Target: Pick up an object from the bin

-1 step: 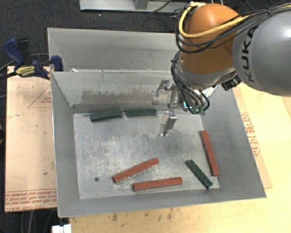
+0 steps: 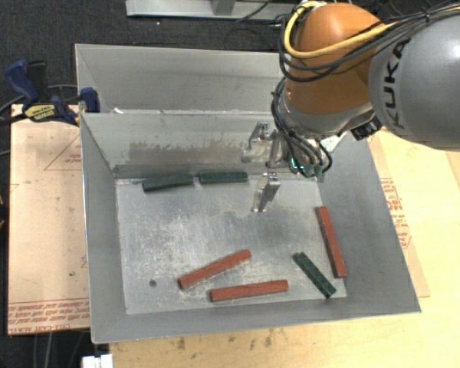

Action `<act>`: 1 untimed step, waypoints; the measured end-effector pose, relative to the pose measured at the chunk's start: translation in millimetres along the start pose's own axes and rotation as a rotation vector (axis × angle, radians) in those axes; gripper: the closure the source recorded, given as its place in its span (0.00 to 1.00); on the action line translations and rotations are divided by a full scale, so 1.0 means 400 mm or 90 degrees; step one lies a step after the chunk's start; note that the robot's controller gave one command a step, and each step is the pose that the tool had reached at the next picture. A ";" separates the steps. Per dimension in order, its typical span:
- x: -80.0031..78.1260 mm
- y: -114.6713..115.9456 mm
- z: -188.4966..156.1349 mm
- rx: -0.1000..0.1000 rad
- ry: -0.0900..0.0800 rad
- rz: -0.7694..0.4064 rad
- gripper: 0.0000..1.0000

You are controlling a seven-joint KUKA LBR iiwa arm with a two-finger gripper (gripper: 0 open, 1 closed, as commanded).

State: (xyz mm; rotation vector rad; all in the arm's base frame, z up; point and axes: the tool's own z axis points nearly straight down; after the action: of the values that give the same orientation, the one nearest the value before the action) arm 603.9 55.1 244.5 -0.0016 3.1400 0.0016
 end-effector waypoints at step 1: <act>0.040 -0.004 0.130 0.000 -0.003 -0.035 0.00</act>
Offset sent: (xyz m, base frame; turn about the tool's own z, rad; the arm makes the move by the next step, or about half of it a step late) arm -0.0721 -0.0224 -0.1386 -0.1581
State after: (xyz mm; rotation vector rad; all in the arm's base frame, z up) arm 588.0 53.4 192.5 -0.0867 3.1334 0.0017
